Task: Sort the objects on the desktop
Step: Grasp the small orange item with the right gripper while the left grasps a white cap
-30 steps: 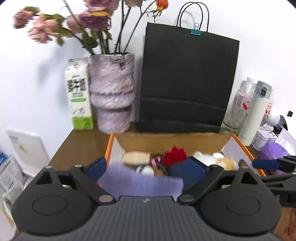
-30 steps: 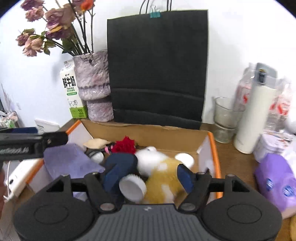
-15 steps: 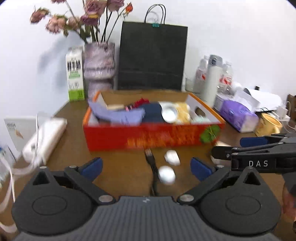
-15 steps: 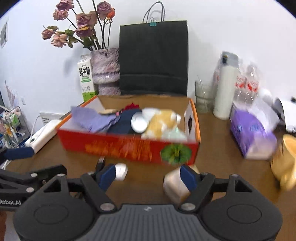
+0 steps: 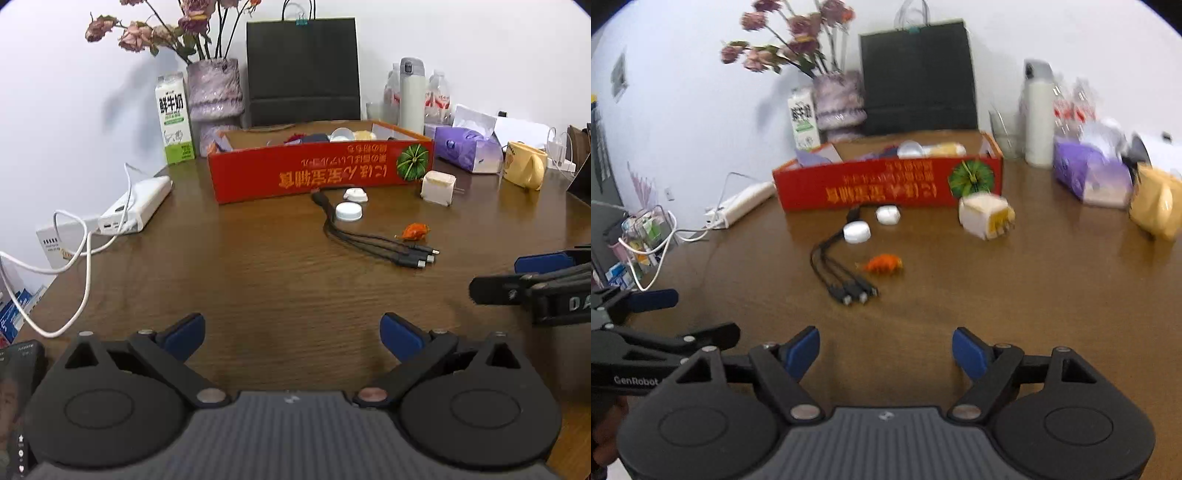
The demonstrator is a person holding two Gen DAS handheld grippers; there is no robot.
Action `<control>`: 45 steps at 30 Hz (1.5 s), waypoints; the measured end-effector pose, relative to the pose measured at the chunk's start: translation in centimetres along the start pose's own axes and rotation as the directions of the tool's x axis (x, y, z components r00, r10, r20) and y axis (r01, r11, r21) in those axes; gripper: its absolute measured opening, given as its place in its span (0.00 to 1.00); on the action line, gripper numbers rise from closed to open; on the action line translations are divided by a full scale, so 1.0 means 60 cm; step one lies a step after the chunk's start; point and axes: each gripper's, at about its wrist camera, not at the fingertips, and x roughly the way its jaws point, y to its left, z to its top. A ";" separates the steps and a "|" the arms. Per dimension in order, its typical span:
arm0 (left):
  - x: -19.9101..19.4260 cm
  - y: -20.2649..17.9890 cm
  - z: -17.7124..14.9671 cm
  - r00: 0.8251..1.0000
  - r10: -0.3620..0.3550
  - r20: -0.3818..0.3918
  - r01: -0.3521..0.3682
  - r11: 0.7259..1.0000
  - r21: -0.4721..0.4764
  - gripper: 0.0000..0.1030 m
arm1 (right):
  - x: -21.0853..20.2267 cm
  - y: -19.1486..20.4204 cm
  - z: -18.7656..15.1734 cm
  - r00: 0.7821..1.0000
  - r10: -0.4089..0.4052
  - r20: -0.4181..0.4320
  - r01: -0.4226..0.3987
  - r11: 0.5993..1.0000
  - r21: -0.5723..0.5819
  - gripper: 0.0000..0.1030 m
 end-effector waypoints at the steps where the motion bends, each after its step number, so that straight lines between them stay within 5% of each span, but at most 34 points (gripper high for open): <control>1: 0.000 0.003 0.000 1.000 -0.010 0.009 0.010 1.000 -0.017 1.00 | -0.004 -0.001 -0.001 1.000 0.009 0.016 -0.010 1.000 0.007 0.76; 6: 0.024 0.003 0.005 0.996 -0.012 -0.084 0.010 0.999 -0.031 1.00 | 0.002 -0.013 0.001 0.999 0.032 0.020 -0.033 0.998 0.051 0.77; 11: 0.023 0.003 0.016 0.999 -0.051 -0.005 0.051 0.998 -0.021 0.99 | 0.004 -0.021 0.003 0.999 0.042 0.034 -0.044 0.997 0.061 0.76; 15: 0.059 -0.003 0.087 0.993 -0.117 0.022 0.117 0.993 0.006 0.61 | 0.031 -0.028 0.035 1.000 0.015 0.019 -0.016 1.000 0.009 0.66; 21: 0.153 -0.039 0.162 0.967 -0.256 -0.004 0.256 0.964 0.072 0.56 | 0.096 -0.037 0.093 1.000 0.008 -0.004 -0.008 0.998 -0.064 0.54; 25: 0.223 -0.054 0.183 0.965 -0.251 -0.078 0.255 0.966 0.048 0.54 | 0.125 -0.026 0.107 0.998 0.048 -0.037 -0.051 0.994 -0.095 0.53; 28: 0.251 -0.056 0.184 0.957 -0.264 -0.119 0.270 0.962 0.037 0.41 | 0.142 -0.015 0.104 0.996 0.071 -0.059 -0.077 0.990 -0.119 0.46; 35: 0.262 -0.059 0.181 0.960 -0.267 -0.087 0.273 0.960 0.063 0.40 | 0.149 -0.029 0.102 0.998 0.056 -0.022 -0.058 0.995 -0.084 0.17; 37: 0.261 -0.070 0.178 0.963 -0.257 -0.081 0.264 0.958 0.109 0.41 | 0.149 -0.031 0.102 0.998 0.056 -0.019 -0.057 0.996 -0.075 0.16; 39: 0.258 -0.076 0.174 0.962 -0.260 -0.083 0.269 0.953 0.136 0.28 | 0.147 -0.029 0.101 0.999 0.049 -0.020 -0.050 0.995 -0.081 0.19; 45: 0.245 -0.062 0.170 0.962 -0.260 -0.081 0.265 0.963 0.057 0.28 | 0.131 -0.025 0.094 0.998 0.065 -0.007 -0.065 0.989 -0.134 0.21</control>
